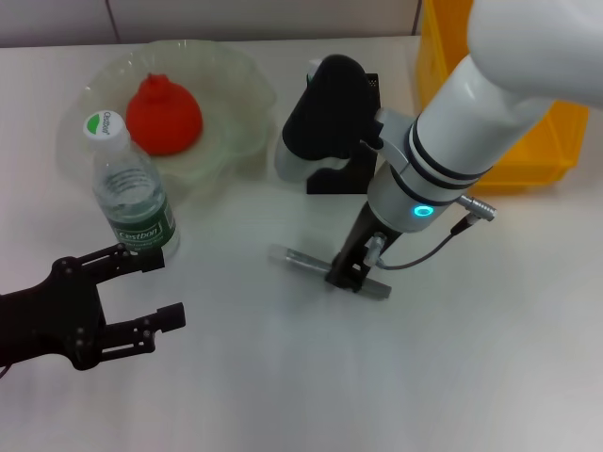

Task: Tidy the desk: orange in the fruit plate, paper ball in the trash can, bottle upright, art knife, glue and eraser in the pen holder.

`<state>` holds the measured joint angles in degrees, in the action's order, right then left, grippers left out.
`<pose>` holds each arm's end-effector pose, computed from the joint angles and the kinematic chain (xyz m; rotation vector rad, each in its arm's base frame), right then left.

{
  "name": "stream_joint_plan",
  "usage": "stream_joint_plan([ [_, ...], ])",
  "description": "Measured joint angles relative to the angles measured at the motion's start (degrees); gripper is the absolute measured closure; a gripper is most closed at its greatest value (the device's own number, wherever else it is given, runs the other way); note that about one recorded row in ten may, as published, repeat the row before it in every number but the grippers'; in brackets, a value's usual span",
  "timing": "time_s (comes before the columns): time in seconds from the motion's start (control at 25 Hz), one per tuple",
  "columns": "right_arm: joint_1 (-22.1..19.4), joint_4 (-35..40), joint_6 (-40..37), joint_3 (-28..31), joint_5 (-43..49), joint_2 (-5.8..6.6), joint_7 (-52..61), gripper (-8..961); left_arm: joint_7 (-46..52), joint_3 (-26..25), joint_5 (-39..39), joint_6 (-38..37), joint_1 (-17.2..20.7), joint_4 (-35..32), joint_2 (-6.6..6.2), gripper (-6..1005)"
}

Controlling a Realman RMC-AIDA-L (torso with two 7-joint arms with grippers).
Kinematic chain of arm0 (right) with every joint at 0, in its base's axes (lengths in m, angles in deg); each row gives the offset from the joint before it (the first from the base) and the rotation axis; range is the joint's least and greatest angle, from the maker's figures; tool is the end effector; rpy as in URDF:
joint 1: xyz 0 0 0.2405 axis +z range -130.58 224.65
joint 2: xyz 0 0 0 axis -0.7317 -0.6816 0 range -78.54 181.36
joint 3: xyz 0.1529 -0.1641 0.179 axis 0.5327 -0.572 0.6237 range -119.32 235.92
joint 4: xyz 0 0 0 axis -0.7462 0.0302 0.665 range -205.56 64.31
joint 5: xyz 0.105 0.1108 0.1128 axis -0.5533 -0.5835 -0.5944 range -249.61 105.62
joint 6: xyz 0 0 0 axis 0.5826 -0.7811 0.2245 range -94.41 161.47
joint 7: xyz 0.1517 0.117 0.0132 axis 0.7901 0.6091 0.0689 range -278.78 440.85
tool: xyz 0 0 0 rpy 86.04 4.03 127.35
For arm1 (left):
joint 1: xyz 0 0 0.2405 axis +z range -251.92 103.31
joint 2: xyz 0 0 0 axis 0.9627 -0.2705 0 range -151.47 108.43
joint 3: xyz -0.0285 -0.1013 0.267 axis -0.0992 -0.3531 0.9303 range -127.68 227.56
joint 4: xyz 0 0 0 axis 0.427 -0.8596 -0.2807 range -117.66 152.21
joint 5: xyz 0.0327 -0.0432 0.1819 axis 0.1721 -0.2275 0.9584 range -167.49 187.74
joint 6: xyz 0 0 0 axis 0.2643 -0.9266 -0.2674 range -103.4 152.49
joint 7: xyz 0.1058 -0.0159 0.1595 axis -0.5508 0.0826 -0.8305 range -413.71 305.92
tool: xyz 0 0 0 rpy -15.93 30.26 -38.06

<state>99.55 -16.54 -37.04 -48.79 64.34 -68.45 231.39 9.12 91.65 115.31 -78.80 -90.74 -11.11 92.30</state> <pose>0.1698 0.3632 -0.1657 -2.8243 0.5510 -0.6780 -0.3026 0.2478 -0.0283 -2.6929 -0.5773 -0.9426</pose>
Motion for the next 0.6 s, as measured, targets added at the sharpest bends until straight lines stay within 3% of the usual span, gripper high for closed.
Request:
stream_joint_plan([
  [0.08, -2.5, 4.4, -0.9, 1.8, 0.0, 0.26, -0.4, 797, -0.1, -0.1, 0.0, 0.0, 0.1, 0.0, 0.00, 197],
  [0.12, -6.1, 10.0, -2.1, 6.2, -0.3, 0.38, -2.0, 802, -0.1, -0.1, 0.0, 0.0, 0.1, 0.0, 0.00, 197],
  [0.2, -8.2, 13.2, -2.6, 9.5, -1.0, 0.40, -3.3, 812, -0.1, -0.2, 0.0, -0.1, 0.2, 0.0, 0.00, 197],
  [0.28, -12.4, 17.8, -3.1, 16.2, -5.3, 0.36, -6.6, 813, -0.1, -0.3, 0.0, -0.2, 0.3, 0.0, 0.00, 197],
  [0.32, -16.7, 19.5, -2.9, 24.9, -15.0, 0.46, -12.8, 814, -0.1, -0.3, 0.0, -0.2, 0.3, 0.0, 0.00, 197],
  [0.36, -16.7, 19.5, -2.9, 24.9, -15.0, 0.46, -12.8, 814, -0.1, -0.3, 0.0, -0.2, 0.3, 0.0, 0.00, 197],
  [0.4, -18.3, 19.0, -2.7, 28.9, -19.9, 0.51, -16.2, 815, -0.1, -0.4, 0.0, -0.2, 0.4, 0.0, 0.00, 197],
  [0.48, -20.1, 13.9, -2.9, 37.6, -34.5, 0.64, -26.2, 816, -0.2, -0.4, 0.0, -0.2, 0.5, 0.0, 0.00, 197],
  [0.52, -20.0, 4.2, -4.5, 44.9, -47.9, 1.05, -36.5, 817, -0.2, -0.4, 0.0, -0.2, 0.5, 0.0, 0.01, 197],
  [0.6, -18.9, -7.6, -5.7, 49.3, -57.0, 1.64, -45.4, 818, -0.2, -0.4, 0.0, -0.2, 0.5, 0.0, 0.03, 197],
])
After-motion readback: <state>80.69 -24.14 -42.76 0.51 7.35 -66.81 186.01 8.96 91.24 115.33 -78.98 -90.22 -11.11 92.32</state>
